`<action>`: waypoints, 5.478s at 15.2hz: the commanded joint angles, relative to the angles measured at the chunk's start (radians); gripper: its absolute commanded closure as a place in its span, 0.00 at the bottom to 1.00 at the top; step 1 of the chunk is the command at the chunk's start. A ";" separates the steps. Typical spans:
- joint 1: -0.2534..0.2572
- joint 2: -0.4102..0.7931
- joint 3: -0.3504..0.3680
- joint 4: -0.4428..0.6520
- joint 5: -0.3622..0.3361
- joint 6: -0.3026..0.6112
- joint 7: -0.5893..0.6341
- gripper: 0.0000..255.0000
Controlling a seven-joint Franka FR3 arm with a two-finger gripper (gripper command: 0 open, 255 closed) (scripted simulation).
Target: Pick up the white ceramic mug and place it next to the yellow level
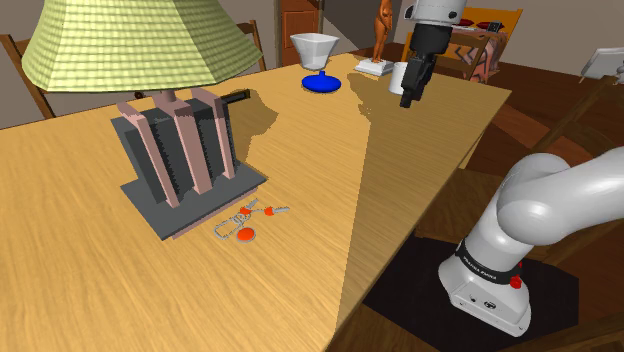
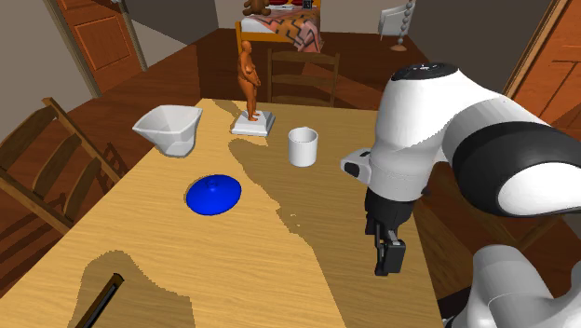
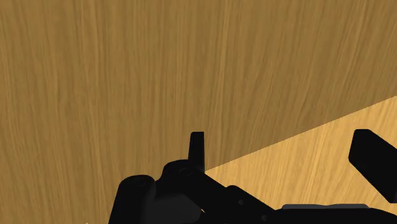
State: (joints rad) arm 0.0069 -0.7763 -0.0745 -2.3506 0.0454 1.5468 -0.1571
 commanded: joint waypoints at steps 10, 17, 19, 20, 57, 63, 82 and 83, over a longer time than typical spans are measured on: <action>-0.034 0.182 -0.177 0.128 -0.119 0.066 -0.236 0.00; -0.040 0.373 -0.308 0.293 -0.147 0.111 -0.422 0.00; -0.041 0.435 -0.345 0.351 -0.142 0.120 -0.477 0.00; -0.041 0.468 -0.364 0.382 -0.136 0.124 -0.506 0.00; -0.145 0.976 -0.530 0.806 0.088 0.174 -0.886 1.00; -0.154 0.987 -0.533 0.887 0.094 0.102 -0.887 1.00; -0.083 0.953 -0.502 1.044 0.069 -0.077 -0.766 1.00; -0.062 0.934 -0.492 1.023 0.057 -0.070 -0.739 1.00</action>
State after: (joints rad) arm -0.0725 0.1745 -0.5738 -1.3152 0.1130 1.4762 -0.9200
